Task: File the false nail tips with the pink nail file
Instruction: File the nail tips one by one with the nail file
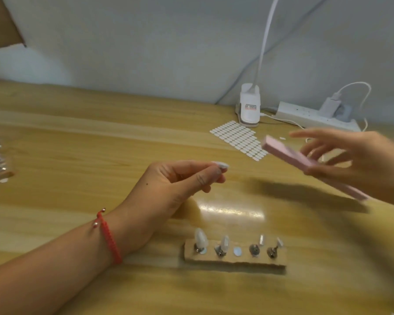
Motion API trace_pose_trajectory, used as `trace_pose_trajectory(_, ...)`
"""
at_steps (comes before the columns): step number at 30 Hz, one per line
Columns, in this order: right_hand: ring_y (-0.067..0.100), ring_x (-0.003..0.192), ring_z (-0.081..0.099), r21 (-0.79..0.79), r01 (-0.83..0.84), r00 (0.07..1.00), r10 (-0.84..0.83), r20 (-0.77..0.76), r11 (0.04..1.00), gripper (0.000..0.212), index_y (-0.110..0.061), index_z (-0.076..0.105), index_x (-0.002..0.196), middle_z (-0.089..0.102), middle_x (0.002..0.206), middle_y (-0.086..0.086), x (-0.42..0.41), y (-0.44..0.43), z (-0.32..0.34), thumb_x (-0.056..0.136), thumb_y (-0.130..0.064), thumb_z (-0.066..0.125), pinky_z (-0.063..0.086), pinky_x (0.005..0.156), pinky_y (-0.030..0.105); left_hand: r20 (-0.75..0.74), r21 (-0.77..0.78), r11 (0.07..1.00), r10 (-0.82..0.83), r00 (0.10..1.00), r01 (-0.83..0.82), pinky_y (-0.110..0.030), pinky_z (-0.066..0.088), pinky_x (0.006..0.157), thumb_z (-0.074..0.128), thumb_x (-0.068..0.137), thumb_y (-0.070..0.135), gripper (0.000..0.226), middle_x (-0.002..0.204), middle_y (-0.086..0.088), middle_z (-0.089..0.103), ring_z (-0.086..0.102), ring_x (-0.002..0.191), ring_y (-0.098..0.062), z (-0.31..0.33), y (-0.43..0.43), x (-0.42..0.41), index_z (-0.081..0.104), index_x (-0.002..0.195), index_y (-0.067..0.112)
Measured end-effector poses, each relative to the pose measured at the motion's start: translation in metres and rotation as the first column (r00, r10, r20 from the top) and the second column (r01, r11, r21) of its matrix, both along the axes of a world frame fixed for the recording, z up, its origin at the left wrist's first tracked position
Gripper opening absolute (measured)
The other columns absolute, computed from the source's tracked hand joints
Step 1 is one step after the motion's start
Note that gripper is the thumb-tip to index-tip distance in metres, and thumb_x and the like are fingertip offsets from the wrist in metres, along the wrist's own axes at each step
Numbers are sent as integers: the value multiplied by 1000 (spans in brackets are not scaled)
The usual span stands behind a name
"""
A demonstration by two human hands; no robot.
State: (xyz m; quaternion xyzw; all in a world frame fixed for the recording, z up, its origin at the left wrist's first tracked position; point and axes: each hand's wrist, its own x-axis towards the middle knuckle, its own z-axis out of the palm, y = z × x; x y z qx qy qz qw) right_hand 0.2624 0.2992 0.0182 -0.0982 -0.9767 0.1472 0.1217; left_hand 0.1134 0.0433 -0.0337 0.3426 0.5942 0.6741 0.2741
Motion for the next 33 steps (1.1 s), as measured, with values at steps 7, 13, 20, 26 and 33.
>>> trace_pose_trajectory(7, 18, 115, 58, 496, -367, 798, 540, -268, 787, 27, -26, 64, 122, 65, 121, 5, -1, -79, 8, 97, -16, 59, 42, 107, 32, 120, -21, 988, -150, 981, 154, -10, 48, 63, 77, 58, 33, 23, 79, 2, 75, 68, 73, -2, 2, -4, -2, 80, 79, 23)
trace_pose_trajectory(13, 29, 113, 60, 498, -421, 762, 594, -260, 758, 26, -17, 70, 115, 66, 114, 14, -21, -89, -2, 93, -6, 63, 40, 109, 49, 121, -27, 978, -204, 972, 208, -11, 49, 62, 78, 62, 16, 16, 78, 1, 75, 69, 72, -4, 3, -6, -4, 79, 78, 16)
trace_pose_trajectory(20, 31, 112, 59, 467, -452, 734, 614, -289, 760, 22, -16, 71, 114, 66, 114, 14, -29, -88, -4, 99, -10, 57, 42, 106, 46, 152, -44, 981, -179, 972, 188, -12, 49, 60, 65, 67, 15, 15, 73, 2, 74, 67, 66, -3, 1, -5, -6, 79, 72, 17)
trace_pose_trajectory(26, 25, 112, 56, 478, -388, 755, 569, -326, 788, 26, -16, 65, 117, 63, 116, 8, -34, -81, 0, 93, -6, 64, 39, 111, 38, 166, -15, 985, -165, 972, 170, -12, 50, 68, 66, 69, 22, 14, 77, 3, 74, 67, 73, -4, 2, -6, -7, 79, 72, 19)
trace_pose_trajectory(33, 31, 109, 58, 480, -402, 745, 584, -323, 779, 28, -13, 66, 117, 65, 111, 17, -34, -80, 0, 93, 0, 61, 38, 112, 39, 152, -65, 988, -127, 980, 138, -34, 35, 77, 76, 63, 33, 19, 82, -6, 69, 54, 81, -23, 2, -6, -8, 78, 75, 19)
